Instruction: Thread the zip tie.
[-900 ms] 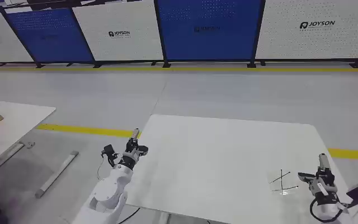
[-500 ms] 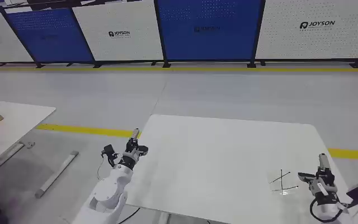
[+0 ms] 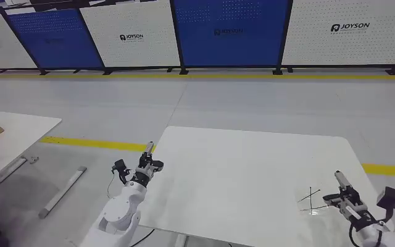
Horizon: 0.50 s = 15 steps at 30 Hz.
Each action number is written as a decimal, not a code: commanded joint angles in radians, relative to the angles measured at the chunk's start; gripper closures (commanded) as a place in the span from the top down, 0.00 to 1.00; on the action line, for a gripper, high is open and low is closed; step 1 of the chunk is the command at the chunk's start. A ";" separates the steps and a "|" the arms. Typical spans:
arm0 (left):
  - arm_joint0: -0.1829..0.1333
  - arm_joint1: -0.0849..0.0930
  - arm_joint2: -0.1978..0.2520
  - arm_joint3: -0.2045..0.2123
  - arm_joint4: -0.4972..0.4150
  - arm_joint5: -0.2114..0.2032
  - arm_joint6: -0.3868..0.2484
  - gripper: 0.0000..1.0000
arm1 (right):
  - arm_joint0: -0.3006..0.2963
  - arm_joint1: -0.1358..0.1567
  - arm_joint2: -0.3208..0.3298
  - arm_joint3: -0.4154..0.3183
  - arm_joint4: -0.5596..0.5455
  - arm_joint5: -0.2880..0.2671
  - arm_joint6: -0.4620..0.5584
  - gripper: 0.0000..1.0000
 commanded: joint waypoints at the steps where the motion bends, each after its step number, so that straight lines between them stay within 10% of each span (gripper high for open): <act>1: 0.000 0.000 0.000 0.000 0.000 0.000 0.000 1.00 | -0.001 0.000 0.000 -0.001 0.003 -0.002 -0.012 1.00; 8: 0.000 0.000 0.000 0.000 0.000 0.000 0.000 1.00 | -0.001 0.000 0.000 -0.001 0.003 -0.002 -0.012 1.00; 15: 0.000 0.000 0.000 0.000 0.000 0.000 0.000 1.00 | 0.066 0.029 0.060 0.042 -0.047 -0.003 0.315 1.00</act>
